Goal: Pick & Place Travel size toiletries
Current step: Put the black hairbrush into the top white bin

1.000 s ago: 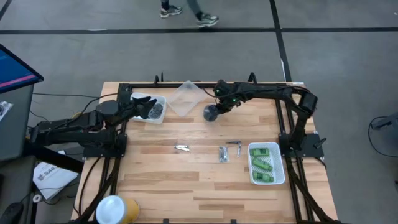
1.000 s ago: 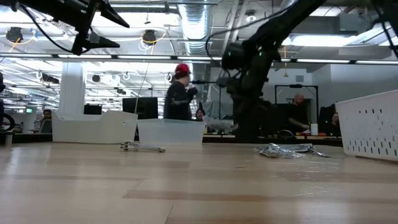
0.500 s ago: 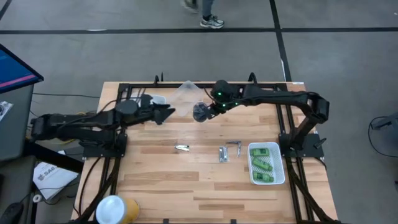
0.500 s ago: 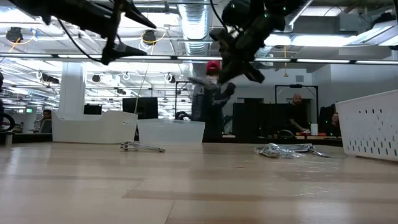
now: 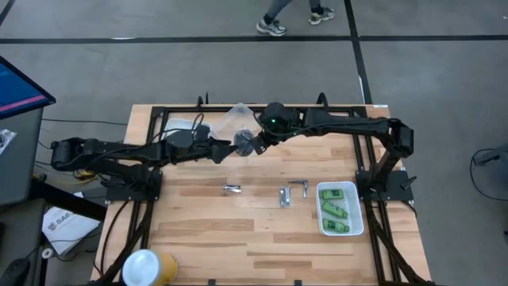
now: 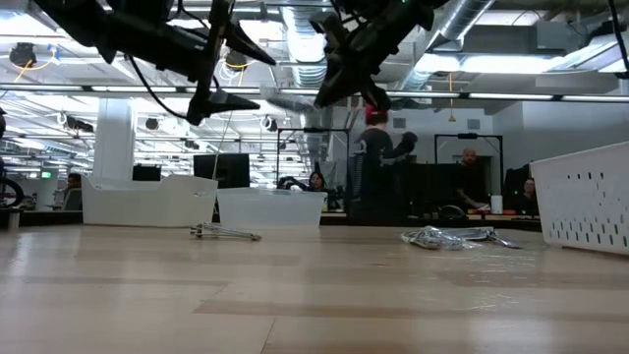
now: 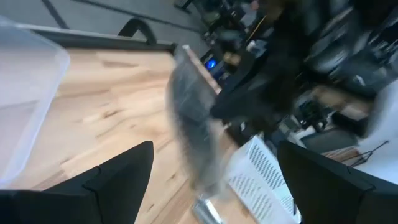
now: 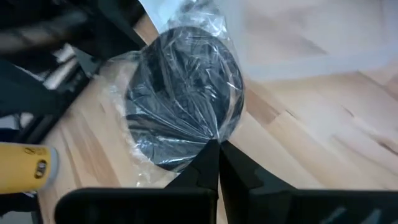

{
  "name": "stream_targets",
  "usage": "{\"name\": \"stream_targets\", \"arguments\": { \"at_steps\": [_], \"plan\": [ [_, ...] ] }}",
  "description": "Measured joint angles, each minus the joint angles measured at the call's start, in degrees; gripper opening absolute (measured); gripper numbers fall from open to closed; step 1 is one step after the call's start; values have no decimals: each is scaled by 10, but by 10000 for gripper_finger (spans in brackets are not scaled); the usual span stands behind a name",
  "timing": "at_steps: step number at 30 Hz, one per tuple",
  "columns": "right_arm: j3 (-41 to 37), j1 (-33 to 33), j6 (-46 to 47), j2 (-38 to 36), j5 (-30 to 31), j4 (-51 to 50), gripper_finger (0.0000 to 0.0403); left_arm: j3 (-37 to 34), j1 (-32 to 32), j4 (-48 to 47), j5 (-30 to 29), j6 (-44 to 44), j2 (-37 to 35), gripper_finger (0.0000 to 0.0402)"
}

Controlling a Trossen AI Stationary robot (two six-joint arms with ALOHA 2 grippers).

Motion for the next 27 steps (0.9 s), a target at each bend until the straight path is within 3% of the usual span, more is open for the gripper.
{"name": "stream_targets", "arguments": {
  "at_steps": [16, 20, 27],
  "plan": [
    [1, 8, -10, -2, -4, 2, 0, 0, 0, 84, 26, -25, 83, 325],
    [1, 11, -12, -2, -5, 2, 0, 0, 0, 89, 25, -28, 89, 267],
    [1, 16, -16, -2, -7, 9, 0, 0, 2, 116, 25, -29, 89, 99]
  ]
}}
